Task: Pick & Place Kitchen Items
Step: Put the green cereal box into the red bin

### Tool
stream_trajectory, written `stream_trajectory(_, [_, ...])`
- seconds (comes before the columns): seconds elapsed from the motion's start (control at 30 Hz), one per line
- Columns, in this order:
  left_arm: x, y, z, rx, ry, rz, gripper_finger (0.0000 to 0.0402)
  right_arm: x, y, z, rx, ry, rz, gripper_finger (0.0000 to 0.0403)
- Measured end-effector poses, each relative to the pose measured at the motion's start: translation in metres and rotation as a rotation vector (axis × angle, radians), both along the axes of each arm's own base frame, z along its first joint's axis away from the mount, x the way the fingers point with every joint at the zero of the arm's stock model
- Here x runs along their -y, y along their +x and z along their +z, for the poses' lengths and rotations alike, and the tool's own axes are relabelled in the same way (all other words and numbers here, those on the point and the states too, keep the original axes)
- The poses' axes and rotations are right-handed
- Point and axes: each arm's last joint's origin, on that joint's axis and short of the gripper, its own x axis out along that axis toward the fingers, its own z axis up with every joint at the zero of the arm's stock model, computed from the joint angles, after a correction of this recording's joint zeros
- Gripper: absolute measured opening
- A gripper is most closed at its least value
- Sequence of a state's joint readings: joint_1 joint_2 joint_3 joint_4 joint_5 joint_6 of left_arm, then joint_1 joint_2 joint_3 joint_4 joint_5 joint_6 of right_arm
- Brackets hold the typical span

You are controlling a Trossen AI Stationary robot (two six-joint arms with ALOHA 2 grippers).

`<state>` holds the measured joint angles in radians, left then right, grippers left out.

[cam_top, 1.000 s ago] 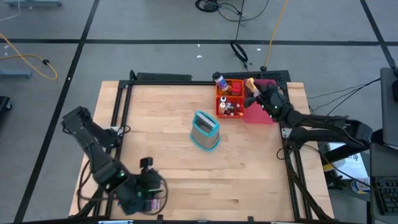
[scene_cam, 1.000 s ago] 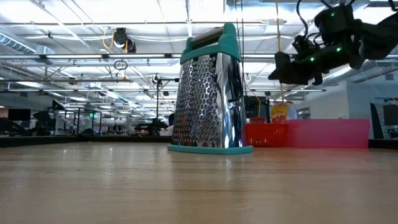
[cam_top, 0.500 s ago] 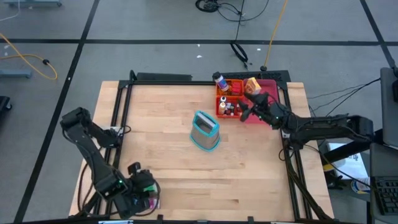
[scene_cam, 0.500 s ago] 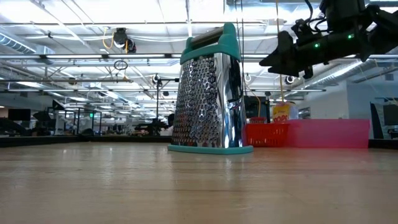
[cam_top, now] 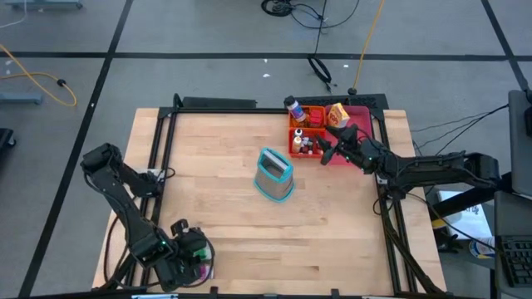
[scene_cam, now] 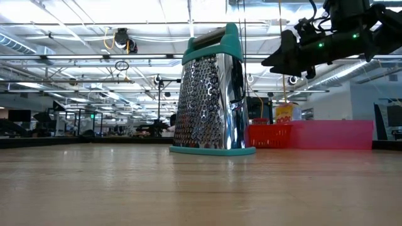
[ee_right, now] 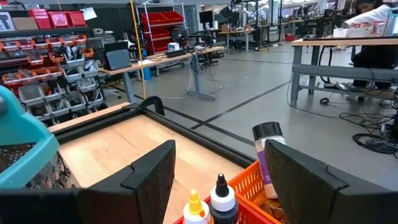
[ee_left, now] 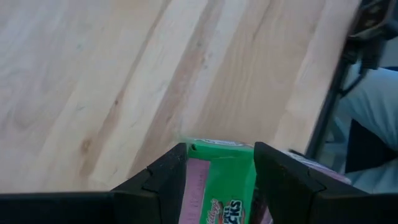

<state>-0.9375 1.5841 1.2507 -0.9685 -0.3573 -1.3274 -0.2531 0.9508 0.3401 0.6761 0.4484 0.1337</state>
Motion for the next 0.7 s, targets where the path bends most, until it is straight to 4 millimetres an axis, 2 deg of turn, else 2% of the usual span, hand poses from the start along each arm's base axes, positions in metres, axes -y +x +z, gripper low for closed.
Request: stream_trajectory(0.7, [0.0001,0.0011,-0.0001,-0.025,0.000,-0.072,0.0189,0.0000,-0.0001,-0.0035,-0.032,0.015,0.000,0.0238])
